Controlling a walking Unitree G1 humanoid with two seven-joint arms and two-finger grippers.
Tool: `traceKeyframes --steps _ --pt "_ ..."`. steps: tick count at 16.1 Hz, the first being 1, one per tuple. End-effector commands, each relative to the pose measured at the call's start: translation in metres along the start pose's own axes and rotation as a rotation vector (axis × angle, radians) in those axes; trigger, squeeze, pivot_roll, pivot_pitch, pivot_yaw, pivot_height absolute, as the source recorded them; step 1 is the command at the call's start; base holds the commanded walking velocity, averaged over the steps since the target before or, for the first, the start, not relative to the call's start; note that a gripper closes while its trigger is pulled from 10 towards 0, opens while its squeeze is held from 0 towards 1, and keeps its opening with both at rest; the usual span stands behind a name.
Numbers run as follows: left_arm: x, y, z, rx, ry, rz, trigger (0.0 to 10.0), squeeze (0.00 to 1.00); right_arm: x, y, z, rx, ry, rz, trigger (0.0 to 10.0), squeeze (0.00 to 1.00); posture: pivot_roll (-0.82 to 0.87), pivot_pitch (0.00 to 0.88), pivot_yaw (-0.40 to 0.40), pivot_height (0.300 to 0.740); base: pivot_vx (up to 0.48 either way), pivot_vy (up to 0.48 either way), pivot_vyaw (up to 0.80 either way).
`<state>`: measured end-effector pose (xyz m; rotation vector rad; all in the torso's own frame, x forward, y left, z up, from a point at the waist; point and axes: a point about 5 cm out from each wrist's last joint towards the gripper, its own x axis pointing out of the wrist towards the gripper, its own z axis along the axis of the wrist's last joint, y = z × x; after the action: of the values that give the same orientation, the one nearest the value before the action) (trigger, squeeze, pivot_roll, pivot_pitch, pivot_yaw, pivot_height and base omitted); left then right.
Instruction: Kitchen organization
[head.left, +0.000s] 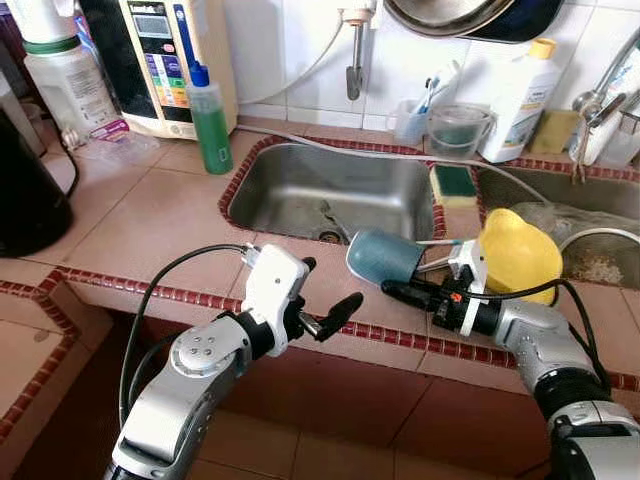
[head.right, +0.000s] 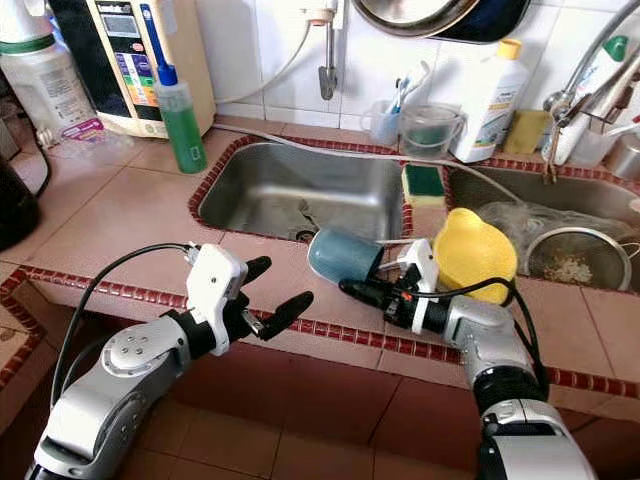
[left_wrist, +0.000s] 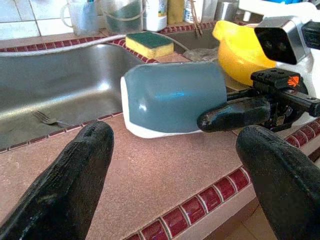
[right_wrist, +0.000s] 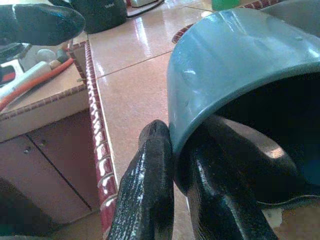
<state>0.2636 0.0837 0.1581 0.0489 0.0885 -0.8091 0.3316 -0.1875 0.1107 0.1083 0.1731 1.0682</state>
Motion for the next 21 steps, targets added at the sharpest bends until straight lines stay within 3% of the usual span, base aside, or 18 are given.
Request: traceKeyframes --steps 1,10,21 --pt "-0.001 -0.001 0.004 0.011 -0.012 0.001 10.0 0.00 0.001 0.000 0.005 -0.002 -0.010 0.017 0.0 0.00 -0.10 0.040 0.012 0.740 0.000 0.000 0.00" --pt "0.000 -0.002 0.006 0.008 -0.020 -0.003 10.0 0.00 0.003 0.006 -0.001 0.035 -0.010 0.078 0.0 0.00 -0.10 0.032 0.014 0.740 0.000 0.000 0.00" --pt "0.000 0.000 0.006 0.011 -0.019 0.009 10.0 0.00 0.008 0.009 0.011 0.052 -0.119 0.104 0.0 0.00 -0.09 0.044 0.008 0.740 0.000 0.000 0.00"
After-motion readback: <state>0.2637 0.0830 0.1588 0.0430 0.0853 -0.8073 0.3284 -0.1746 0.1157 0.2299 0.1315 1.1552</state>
